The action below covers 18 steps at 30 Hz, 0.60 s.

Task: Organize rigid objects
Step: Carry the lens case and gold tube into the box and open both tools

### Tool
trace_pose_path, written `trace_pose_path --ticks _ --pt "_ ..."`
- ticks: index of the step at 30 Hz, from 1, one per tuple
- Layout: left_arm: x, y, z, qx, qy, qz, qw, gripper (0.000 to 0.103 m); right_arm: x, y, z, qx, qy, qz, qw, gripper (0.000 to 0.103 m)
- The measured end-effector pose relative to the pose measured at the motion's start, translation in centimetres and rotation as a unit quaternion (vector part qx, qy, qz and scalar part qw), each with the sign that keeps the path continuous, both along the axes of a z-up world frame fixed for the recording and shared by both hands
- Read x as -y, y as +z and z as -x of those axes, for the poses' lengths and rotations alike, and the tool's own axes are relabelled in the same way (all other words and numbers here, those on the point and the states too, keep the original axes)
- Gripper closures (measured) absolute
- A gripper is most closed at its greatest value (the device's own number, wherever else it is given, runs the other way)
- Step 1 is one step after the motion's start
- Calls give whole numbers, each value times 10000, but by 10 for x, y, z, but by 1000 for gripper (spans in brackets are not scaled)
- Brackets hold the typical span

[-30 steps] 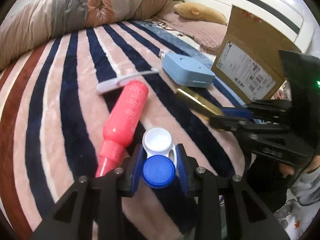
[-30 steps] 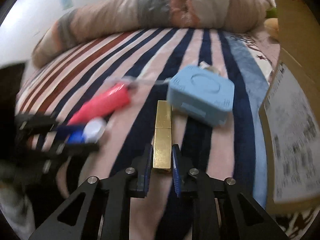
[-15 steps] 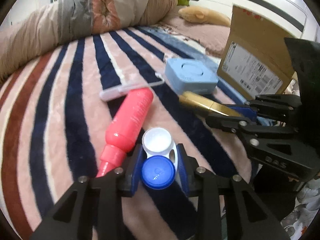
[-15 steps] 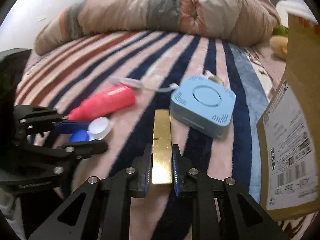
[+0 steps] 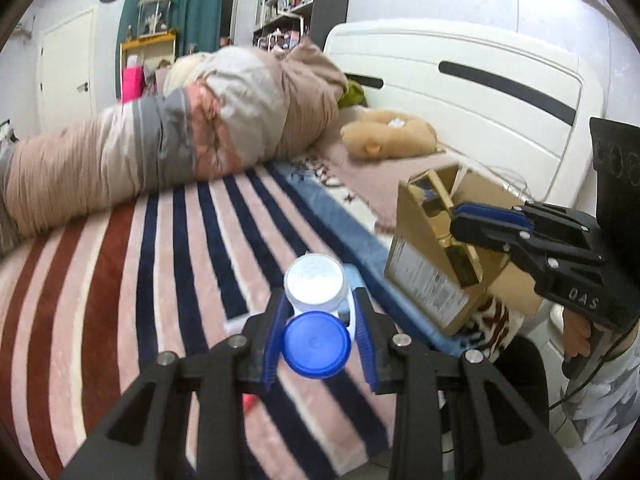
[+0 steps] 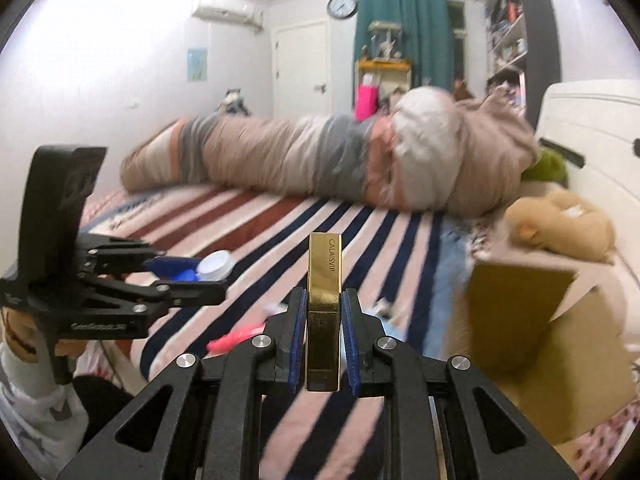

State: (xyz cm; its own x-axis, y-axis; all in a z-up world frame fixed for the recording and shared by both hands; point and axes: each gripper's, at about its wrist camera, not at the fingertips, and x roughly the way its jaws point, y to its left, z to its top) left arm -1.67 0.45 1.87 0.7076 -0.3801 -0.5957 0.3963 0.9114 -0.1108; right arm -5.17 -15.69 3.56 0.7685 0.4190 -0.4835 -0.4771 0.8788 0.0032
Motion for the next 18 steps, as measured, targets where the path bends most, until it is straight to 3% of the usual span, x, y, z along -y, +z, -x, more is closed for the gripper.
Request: trace_pose_path --ticks 3,9,13,18 --pt "15 17 -3 45 -158 133 9998 73 24 20 -4 163 -150 -143 9997 90" --pt "82 59 -6 311 -844 -78 9959 73 89 44 -14 191 -649 -376 9970 90" --pt "135 71 -20 246 -1288 -209 9911 73 125 36 -19 -29 -966 -175 9952 90" --pt "189 57 -42 -82 -1597 -392 9864 73 154 1 -28 -564 -1126 141 9919 90"
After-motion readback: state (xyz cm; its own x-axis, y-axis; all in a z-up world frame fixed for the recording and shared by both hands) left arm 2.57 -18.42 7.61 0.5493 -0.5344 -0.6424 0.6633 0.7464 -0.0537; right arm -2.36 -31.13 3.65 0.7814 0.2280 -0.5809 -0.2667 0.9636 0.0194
